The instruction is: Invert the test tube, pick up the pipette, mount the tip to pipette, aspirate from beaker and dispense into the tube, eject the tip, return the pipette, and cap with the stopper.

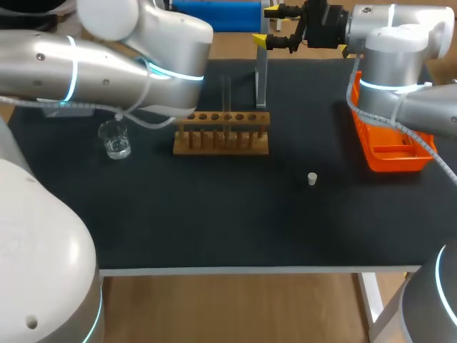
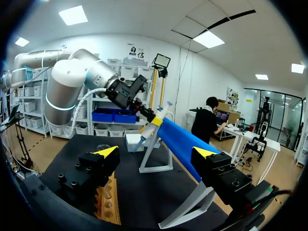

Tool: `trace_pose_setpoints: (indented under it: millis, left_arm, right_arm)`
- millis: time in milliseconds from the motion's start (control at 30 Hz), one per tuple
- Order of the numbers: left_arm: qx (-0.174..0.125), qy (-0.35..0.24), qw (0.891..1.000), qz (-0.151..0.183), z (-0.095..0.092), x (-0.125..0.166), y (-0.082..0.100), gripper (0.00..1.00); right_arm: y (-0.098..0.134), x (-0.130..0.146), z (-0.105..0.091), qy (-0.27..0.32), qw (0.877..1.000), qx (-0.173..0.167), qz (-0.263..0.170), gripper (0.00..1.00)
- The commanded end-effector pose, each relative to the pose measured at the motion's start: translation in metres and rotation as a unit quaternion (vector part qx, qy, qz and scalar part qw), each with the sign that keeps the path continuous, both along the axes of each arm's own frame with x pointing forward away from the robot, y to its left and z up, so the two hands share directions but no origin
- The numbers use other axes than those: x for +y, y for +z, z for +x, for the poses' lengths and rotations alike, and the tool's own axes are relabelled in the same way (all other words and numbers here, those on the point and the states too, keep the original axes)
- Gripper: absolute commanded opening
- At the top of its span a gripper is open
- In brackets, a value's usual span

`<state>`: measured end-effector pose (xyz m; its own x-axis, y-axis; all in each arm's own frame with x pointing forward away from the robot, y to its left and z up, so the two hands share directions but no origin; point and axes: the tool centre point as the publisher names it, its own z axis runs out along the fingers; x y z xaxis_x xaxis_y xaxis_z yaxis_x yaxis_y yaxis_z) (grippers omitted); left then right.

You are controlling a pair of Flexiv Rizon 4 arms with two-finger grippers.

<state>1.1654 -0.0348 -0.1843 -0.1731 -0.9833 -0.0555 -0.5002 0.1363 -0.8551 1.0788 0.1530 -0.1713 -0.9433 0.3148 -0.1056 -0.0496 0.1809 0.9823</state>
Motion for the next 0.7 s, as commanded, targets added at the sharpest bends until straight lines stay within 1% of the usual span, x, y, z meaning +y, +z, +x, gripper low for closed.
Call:
trace_pose_setpoints:
  millis: [33, 300, 700]
  left_arm:
    - [0.008, 0.007, 1.000, 0.005, 0.006, -0.004, 0.001, 0.00]
    - [0.016, 0.012, 1.000, 0.006, 0.008, -0.004, -0.003, 0.00]
    - [0.028, 0.014, 1.000, 0.003, 0.009, -0.003, -0.016, 0.00]
  right_arm:
    - [0.000, -0.001, 0.001, 0.001, 1.000, 0.001, 0.000, 1.00]
    - [0.000, -0.001, 0.001, 0.001, 1.000, 0.001, 0.000, 1.00]
    - [0.000, -0.001, 0.001, 0.001, 1.000, 0.001, 0.000, 1.00]
